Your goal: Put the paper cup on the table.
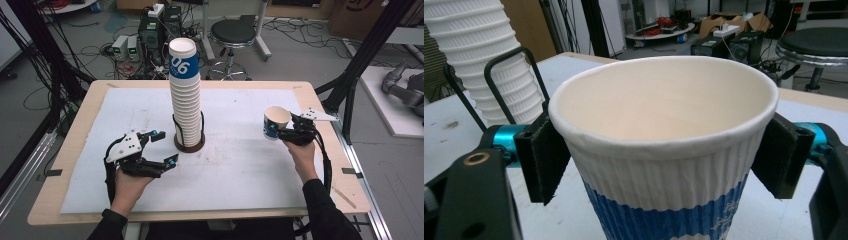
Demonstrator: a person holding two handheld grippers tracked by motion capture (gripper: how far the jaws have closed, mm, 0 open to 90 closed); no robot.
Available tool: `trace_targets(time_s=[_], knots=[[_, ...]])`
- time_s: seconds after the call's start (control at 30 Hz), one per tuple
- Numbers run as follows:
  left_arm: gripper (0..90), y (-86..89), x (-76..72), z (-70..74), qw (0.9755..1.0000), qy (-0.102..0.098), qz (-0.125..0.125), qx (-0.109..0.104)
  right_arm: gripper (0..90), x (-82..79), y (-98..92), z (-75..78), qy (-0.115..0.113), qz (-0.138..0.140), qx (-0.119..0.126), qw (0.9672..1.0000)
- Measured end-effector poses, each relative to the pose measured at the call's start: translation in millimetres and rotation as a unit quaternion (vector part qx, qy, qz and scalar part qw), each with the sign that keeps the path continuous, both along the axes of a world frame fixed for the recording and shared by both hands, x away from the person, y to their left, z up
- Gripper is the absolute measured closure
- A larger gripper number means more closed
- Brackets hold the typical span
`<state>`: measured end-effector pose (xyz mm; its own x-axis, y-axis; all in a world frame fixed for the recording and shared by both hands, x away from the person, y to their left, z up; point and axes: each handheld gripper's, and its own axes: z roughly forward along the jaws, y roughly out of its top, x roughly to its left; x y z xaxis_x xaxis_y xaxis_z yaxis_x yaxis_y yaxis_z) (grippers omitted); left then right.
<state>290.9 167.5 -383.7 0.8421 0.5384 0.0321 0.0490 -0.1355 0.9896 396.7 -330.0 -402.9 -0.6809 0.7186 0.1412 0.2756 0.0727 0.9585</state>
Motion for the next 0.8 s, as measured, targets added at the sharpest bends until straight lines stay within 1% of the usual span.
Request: trace_targets(time_s=[0.07, 0.23, 0.27, 0.3, 0.33, 0.43, 0.5, 0.53, 0.6, 0.67, 0.8], knots=[[16.1, -0.2, -0.1, -0.1, 1.0, 0.0, -0.002, 0.002, 20.6, 1.7, 2.2, -3.9, 0.006, -0.002, -0.004, 1.0], [16.1, -1.1, 0.3, -0.4, 1.0, 0.0, -0.004, 0.001, 20.6, 6.0, 5.7, -14.5, 0.007, -0.01, -0.004, 0.9999], [16.1, -1.2, 0.4, -0.4, 1.0, 0.0, -0.005, 0.001, 20.6, 6.7, 6.7, -16.7, 0.012, -0.012, -0.005, 0.9998], [16.1, -1.3, 0.5, -0.6, 1.0, 0.0, -0.005, 0.001, 20.6, 8.4, 7.5, -19.1, 0.012, -0.012, -0.007, 0.9998], [16.1, -1.4, 0.5, -0.6, 1.0, 0.0, -0.006, 0.001, 20.6, 9.5, 9.0, -21.2, 0.016, -0.014, -0.011, 0.9997], [16.1, -1.4, 0.6, -0.9, 1.0, 0.001, -0.006, 0.002, 20.6, 11.9, 11.9, -24.5, 0.015, -0.016, -0.015, 0.9996], [16.1, -1.4, 0.7, -1.0, 1.0, 0.0, -0.007, 0.001, 20.6, 12.9, 13.1, -25.7, 0.015, -0.023, -0.019, 0.9994], [16.1, -1.6, 0.7, -1.0, 1.0, 0.001, -0.006, 0.0, 20.6, 14.3, 12.9, -26.6, 0.012, -0.024, -0.02, 0.9994], [16.1, -1.7, 0.8, -1.0, 1.0, 0.001, -0.007, 0.001, 20.6, 15.9, 12.2, -27.8, 0.013, -0.029, -0.022, 0.9993], [16.1, -2.4, 0.9, -1.3, 1.0, 0.001, -0.009, 0.0, 20.6, 17.7, 11.1, -29.6, 0.018, -0.027, -0.018, 0.9993], [16.1, -4.0, 0.9, -1.5, 0.9999, 0.0, -0.011, 0.002, 20.6, 21.7, 12.0, -34.9, 0.026, -0.026, -0.029, 0.9989]])
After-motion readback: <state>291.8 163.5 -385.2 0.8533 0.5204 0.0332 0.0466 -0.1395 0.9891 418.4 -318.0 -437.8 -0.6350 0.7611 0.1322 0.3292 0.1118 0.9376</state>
